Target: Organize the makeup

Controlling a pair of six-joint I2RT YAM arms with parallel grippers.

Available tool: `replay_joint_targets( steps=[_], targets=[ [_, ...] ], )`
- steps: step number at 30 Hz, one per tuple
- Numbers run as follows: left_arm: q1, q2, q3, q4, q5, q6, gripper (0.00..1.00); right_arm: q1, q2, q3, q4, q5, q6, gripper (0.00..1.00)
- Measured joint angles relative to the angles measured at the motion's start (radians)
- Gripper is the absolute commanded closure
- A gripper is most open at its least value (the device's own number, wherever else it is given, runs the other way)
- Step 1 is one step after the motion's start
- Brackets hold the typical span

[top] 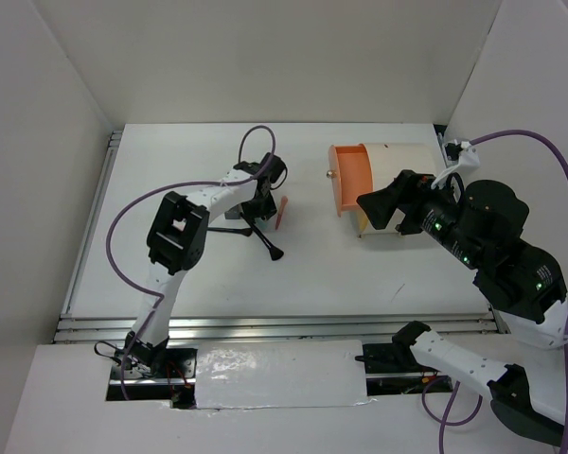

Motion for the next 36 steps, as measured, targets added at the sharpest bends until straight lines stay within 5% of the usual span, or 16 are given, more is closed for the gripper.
replay_joint_targets(
  steps=[13,22,36],
  targets=[
    [-0.051,0.000,0.002,-0.073,-0.037,-0.042,0.53,0.000,0.000,0.000,0.001,-0.001,0.000,0.07],
    [-0.045,0.017,0.036,-0.110,-0.039,-0.048,0.47,0.000,0.000,0.000,0.001,-0.001,0.000,0.07],
    [-0.033,0.027,0.052,-0.113,-0.030,-0.050,0.63,0.000,0.000,0.000,0.001,-0.004,0.001,0.07]
  ],
)
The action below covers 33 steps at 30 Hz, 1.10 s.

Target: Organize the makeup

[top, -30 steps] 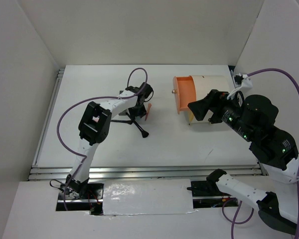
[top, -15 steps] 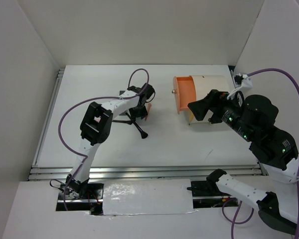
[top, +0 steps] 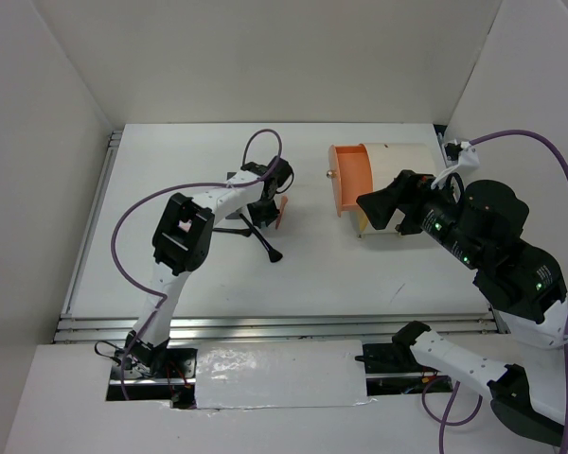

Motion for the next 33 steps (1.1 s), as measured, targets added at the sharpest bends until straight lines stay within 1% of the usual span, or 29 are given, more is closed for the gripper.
replay_joint_targets(
  steps=[3,5,6,9,14,15,27,33],
  targets=[
    [0.000,0.000,0.000,0.003,0.004,0.000,0.66,0.000,0.000,0.000,0.000,0.000,0.000,0.07],
    [0.001,0.000,0.000,0.004,0.003,0.000,0.71,0.000,0.000,0.000,0.000,0.000,0.000,0.07],
    [0.001,0.000,0.000,0.004,0.003,0.000,0.77,0.000,0.000,0.000,0.000,0.000,0.000,0.07],
    [0.001,0.000,0.000,0.002,0.003,-0.002,0.89,0.000,0.000,0.000,0.000,0.000,0.000,0.07],
    [0.001,-0.002,-0.002,0.001,0.003,-0.021,0.96,0.000,0.000,-0.002,0.000,0.000,0.000,0.07],
    [0.002,-0.005,-0.007,0.003,0.003,-0.026,1.00,0.000,0.000,-0.002,0.000,0.000,0.000,0.07],
    [0.002,-0.018,0.008,-0.060,-0.004,-0.050,1.00,0.000,0.002,-0.009,0.001,0.000,0.000,0.07],
    [0.002,-0.066,0.045,-0.083,-0.008,-0.050,1.00,0.000,0.003,-0.009,0.001,0.000,0.000,0.07]
  ],
)
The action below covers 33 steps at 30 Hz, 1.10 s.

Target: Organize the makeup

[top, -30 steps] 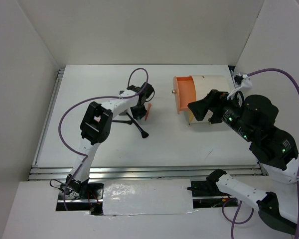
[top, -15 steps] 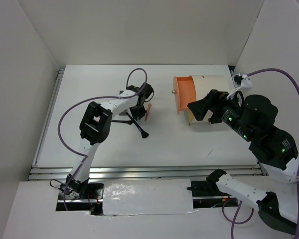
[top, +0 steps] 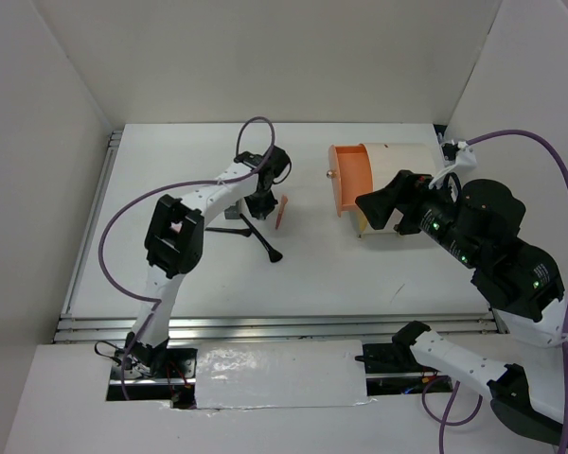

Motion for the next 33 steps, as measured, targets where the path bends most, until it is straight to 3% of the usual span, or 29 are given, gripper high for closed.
replay_joint_targets(
  steps=[10,15,23,33],
  targets=[
    [-0.042,-0.094,0.166,-0.049,-0.011,0.013,1.00,0.000,0.000,0.000,0.000,0.016,0.000,0.06],
    [-0.092,-0.235,0.189,-0.019,0.015,0.057,1.00,0.000,0.000,0.016,-0.003,0.080,0.000,0.06],
    [-0.158,-0.420,0.187,0.182,0.162,0.139,1.00,0.000,0.002,0.075,-0.018,0.242,0.032,0.00],
    [-0.208,-0.408,0.176,0.478,0.462,0.184,1.00,0.000,-0.045,0.097,-0.025,0.385,0.057,0.00]
  ],
)
